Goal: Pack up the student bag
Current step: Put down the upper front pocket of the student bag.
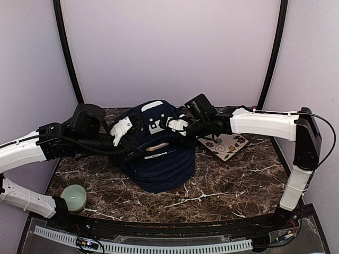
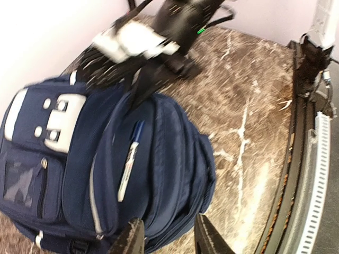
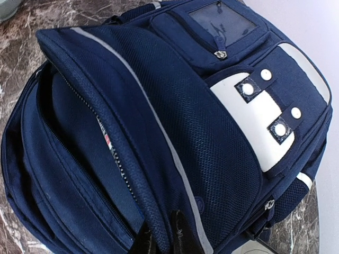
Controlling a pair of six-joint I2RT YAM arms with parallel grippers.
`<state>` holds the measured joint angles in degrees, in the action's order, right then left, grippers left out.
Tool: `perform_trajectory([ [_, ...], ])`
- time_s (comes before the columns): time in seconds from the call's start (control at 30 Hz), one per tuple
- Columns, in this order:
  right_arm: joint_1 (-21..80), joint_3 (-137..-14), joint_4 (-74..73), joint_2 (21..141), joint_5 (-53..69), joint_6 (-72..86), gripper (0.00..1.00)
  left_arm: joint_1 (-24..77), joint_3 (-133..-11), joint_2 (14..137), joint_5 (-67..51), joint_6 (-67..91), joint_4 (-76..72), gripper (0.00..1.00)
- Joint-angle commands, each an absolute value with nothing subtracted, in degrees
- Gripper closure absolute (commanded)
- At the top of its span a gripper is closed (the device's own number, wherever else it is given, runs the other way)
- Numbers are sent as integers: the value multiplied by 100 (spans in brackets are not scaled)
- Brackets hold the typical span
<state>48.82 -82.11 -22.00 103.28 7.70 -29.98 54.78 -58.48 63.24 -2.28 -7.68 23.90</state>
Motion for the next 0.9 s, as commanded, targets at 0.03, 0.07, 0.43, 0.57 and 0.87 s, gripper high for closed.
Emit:
perform_trajectory([
  [0.03, 4896, -7763, -2186, 9926, 694, -3397, 90, 4714, -5054, 6231, -176, -344, 2496, 63],
  [0.07, 4900, -7706, -2206, 9895, 699, -3449, 89, 4528, -4849, 6205, -415, -420, 2410, 64],
  [0.43, 4951, -7481, -3613, 9556, 1796, -4692, 54, 3880, -4131, 6478, -914, -1985, 1730, 61],
  [0.57, 4948, -7673, -3956, 9530, 1924, -4653, 53, 3794, -4205, 6867, -1006, -2297, 1758, 61],
  [0.87, 4952, -7894, -4175, 9443, 2245, -4412, 52, 3087, -4227, 7468, -1367, -2714, 1309, 52],
])
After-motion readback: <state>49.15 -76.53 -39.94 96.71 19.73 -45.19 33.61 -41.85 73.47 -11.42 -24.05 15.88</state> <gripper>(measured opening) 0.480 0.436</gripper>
